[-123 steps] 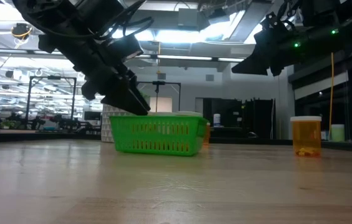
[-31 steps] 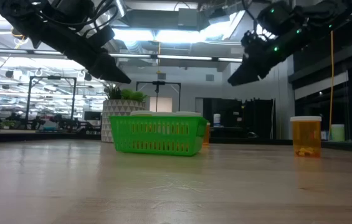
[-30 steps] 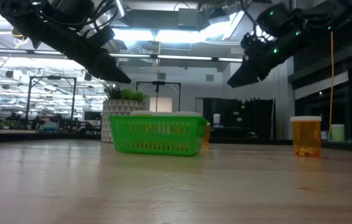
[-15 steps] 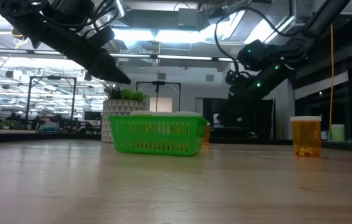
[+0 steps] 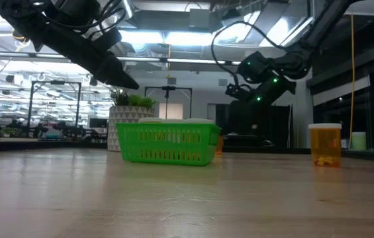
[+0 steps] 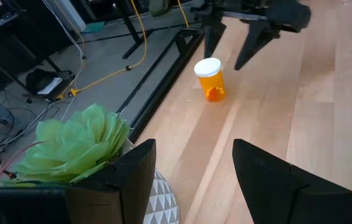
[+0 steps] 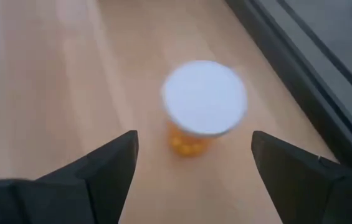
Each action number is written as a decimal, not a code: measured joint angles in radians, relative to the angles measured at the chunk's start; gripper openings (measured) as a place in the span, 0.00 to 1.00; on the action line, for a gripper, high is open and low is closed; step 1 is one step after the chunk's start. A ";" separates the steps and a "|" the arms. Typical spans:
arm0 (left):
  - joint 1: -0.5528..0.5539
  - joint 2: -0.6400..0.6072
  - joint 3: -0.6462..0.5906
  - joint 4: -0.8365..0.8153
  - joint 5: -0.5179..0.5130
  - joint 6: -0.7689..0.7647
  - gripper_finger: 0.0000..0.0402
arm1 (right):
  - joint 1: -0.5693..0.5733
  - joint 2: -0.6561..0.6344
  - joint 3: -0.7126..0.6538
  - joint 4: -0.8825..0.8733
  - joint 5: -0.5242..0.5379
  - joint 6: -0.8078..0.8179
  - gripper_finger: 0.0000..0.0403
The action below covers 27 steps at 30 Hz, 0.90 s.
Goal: Pick and place pill bottles into a basket
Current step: Put the orange medicine bottle into the green bin
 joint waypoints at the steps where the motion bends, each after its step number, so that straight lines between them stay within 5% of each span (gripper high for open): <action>1: 0.000 0.000 0.000 0.000 0.000 0.000 0.52 | -0.007 0.009 0.020 -0.028 0.000 -0.003 0.79; 27: 0.000 0.000 0.000 -0.003 -0.001 0.003 0.52 | -0.045 0.065 0.106 -0.074 -0.127 -0.127 0.79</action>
